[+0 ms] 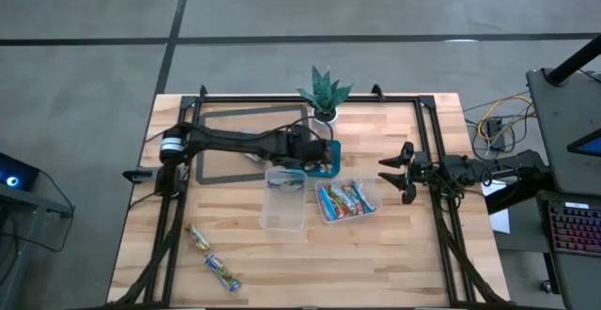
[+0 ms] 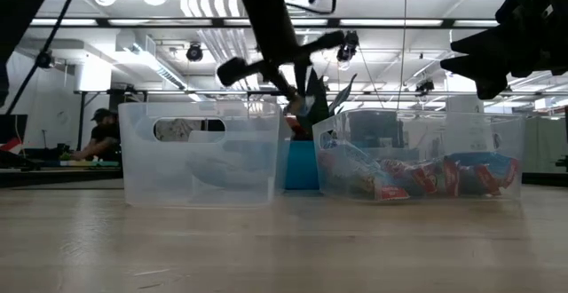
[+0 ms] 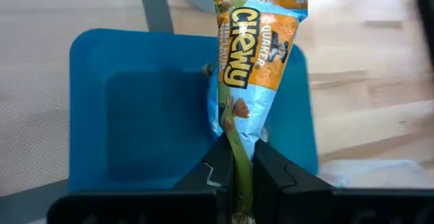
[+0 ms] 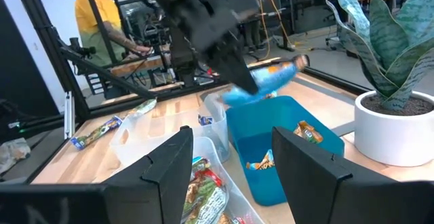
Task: Pick and place Granola Bars by type
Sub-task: Put the yellow granola bar into the blue bin
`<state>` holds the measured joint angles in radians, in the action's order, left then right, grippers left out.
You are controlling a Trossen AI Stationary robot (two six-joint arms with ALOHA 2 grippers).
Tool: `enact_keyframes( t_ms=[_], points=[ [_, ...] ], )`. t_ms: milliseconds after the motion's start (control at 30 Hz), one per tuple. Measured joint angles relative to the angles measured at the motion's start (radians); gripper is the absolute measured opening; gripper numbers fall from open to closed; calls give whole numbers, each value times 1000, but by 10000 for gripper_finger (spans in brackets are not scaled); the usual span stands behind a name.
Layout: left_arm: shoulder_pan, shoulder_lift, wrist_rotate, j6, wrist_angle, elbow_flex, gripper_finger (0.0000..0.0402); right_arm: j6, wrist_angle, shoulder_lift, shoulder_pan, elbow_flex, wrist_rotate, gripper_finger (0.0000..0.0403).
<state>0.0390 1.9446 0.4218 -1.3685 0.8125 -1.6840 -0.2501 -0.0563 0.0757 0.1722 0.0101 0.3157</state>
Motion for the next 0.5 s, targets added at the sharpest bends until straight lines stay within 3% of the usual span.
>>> enact_keyframes(
  t_ms=[500],
  points=[
    [53, 124, -52, -64, -23, 2, 6, 0, 0, 1, 0, 0, -1, 189]
  ],
)
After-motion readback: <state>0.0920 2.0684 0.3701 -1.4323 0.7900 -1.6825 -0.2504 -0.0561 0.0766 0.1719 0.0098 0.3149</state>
